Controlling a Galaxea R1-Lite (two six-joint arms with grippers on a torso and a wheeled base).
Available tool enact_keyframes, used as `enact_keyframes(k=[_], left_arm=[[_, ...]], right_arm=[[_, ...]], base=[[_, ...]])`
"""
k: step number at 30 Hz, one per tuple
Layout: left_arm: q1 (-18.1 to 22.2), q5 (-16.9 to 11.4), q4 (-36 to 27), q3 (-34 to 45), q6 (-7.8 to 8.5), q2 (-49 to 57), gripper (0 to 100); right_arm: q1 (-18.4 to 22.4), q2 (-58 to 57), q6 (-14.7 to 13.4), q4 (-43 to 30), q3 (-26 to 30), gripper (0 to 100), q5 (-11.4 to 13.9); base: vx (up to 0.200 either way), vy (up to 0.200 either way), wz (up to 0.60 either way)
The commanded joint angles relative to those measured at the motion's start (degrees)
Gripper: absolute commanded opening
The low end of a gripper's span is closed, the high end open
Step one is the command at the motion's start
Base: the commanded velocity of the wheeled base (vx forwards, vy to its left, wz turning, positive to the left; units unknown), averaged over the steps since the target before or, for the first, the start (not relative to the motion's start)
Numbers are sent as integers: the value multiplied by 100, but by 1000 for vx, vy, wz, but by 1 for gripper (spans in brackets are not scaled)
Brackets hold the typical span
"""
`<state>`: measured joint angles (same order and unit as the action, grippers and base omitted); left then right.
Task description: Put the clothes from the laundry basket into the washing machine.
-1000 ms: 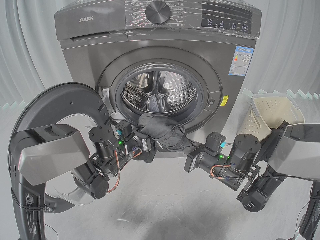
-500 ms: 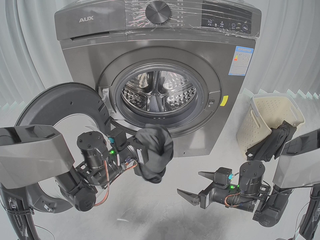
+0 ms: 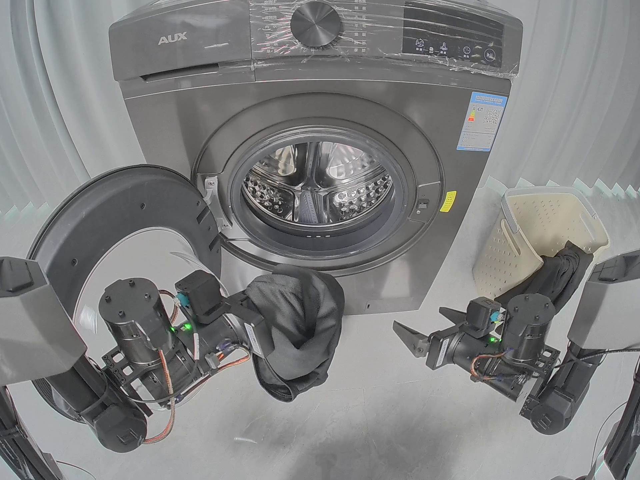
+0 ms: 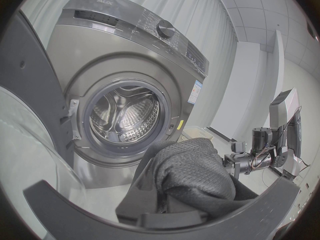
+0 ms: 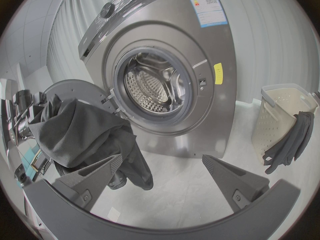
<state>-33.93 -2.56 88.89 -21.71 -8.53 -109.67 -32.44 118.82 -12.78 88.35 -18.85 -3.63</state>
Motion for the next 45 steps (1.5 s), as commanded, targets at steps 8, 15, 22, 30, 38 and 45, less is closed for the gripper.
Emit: enact_keyframes(k=[8,15,22,30,38,45], left_arm=[[132,924,-4,246,203,-81,0],[158,906,-4,176,221,-81,0],[132,906,-4,211,282,-99,0],[-26,924,5,202,388,-116,0],[-79,915,5,246,379,-116,0],[-132,924,5,229,379,-125,0]], right_arm=[[124,-254,-41,-2,-75,100,12],[71,-281,-50,7,-40,100,3],[18,-245,-50,7,-40,100,-6],[1,-263,-50,7,-31,100,-6],[-52,-254,-50,7,-31,100,-6],[-61,-263,-50,7,-23,100,-15]], base=[[0,0,0],[143,0,0],[29,0,0],[150,0,0],[25,0,0],[200,0,0]])
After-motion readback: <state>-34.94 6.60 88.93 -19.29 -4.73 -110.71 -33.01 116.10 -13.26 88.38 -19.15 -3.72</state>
